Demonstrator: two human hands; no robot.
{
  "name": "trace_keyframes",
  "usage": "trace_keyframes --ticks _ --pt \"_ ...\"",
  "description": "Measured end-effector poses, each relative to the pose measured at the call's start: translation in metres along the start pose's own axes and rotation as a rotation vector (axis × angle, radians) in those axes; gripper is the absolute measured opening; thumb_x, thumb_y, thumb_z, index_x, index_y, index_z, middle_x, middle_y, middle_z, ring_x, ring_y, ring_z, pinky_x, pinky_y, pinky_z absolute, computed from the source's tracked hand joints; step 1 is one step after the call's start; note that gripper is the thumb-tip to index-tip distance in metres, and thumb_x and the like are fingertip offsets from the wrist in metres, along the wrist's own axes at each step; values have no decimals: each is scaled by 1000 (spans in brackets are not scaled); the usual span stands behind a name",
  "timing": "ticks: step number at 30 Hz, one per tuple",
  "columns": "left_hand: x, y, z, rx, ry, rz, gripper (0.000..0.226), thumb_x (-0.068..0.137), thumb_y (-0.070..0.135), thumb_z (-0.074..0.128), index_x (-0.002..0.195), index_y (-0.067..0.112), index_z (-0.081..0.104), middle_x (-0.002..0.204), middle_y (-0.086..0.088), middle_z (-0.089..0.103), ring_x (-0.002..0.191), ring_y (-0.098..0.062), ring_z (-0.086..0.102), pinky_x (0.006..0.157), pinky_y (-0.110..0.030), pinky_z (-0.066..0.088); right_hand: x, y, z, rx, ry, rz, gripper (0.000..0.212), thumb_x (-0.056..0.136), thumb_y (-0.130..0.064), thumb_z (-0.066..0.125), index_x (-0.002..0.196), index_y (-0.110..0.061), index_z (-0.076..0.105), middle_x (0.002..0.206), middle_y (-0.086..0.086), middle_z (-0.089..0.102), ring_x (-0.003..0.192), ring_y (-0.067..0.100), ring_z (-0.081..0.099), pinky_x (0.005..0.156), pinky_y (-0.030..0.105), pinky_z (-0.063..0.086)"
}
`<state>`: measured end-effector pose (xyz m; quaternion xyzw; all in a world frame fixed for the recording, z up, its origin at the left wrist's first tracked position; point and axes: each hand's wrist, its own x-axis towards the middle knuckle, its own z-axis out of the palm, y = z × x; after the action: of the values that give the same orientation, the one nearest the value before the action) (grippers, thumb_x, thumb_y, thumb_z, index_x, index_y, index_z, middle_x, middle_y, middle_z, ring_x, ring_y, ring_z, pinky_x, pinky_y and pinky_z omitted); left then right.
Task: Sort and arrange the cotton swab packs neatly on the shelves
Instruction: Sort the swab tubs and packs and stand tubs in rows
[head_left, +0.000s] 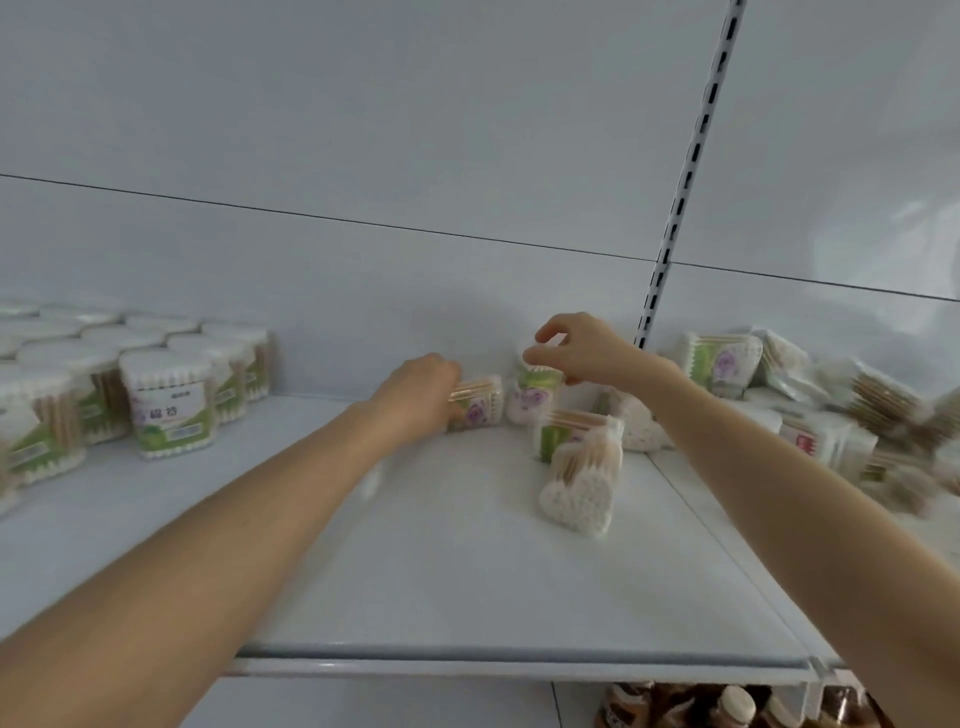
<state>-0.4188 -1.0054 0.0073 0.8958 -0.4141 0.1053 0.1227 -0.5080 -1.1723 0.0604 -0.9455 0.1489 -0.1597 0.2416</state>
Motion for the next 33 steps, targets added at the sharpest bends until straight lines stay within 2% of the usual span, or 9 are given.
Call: trace_keyframes --ticks 2,5,9,12,15,19,24,27,33 --pt "-7 0 -8 -51 60 -59 31 90 24 58 110 1 58 113 -20 58 102 -33 56 76 -31 39 -4 -3 -6 82 46 -46 33 87 -29 59 115 -11 58 100 8 61 82 24 62 79 37 57" --pt "-38 -5 -30 -327 203 -197 25 90 25 58 99 2 59 97 -16 60 87 -29 54 63 -32 33 -11 -11 -11 222 80 -116 23 90 -26 55 109 -14 61 103 8 64 90 24 64 78 34 57" --pt "-104 -17 -54 -856 354 -334 16 85 28 66 91 15 58 104 -13 63 98 -29 60 89 -44 49 -22 -35 -9 396 54 -191 12 90 -23 55 95 -16 64 100 11 67 93 26 66 83 37 56" --pt "-154 -18 -60 -1243 429 -356 10 85 20 64 92 16 59 103 -7 65 90 -16 64 85 -32 53 -31 -59 0 480 -35 -247 11 90 -21 56 94 -14 64 94 10 68 90 26 67 83 35 56" --pt "-192 -26 -65 -1516 506 -369 26 75 23 58 93 5 61 93 -12 67 81 -20 67 79 -34 57 -43 -86 13 500 -126 -284 17 91 -22 55 100 -10 64 97 13 68 92 26 67 83 34 56" --pt "-225 -52 -71 -1604 553 -381 40 73 26 56 102 0 61 96 -15 70 88 -27 67 77 -35 58 -60 -121 35 509 -188 -324 18 92 -21 52 102 -10 62 95 10 66 87 22 67 80 34 57" --pt "-248 -82 -76 -1610 593 -370 26 78 25 54 92 4 62 81 -7 72 78 -20 70 76 -35 58 -74 -155 66 608 -176 -243 18 91 -20 50 109 -18 56 103 12 61 89 23 65 77 35 58" --pt "-258 -98 -79 -1656 568 -365 20 86 19 50 93 4 62 84 -9 71 76 -19 70 76 -36 57 -85 -167 77 655 -151 -226 21 92 -16 46 108 -21 58 104 9 63 91 23 66 78 34 57" --pt "-280 -120 -80 -1723 442 -313 29 77 24 53 96 4 62 91 -13 66 79 -21 68 77 -37 57 -117 -180 92 801 -133 -217 33 93 -8 36 105 -31 57 100 8 62 83 20 66 75 33 56"
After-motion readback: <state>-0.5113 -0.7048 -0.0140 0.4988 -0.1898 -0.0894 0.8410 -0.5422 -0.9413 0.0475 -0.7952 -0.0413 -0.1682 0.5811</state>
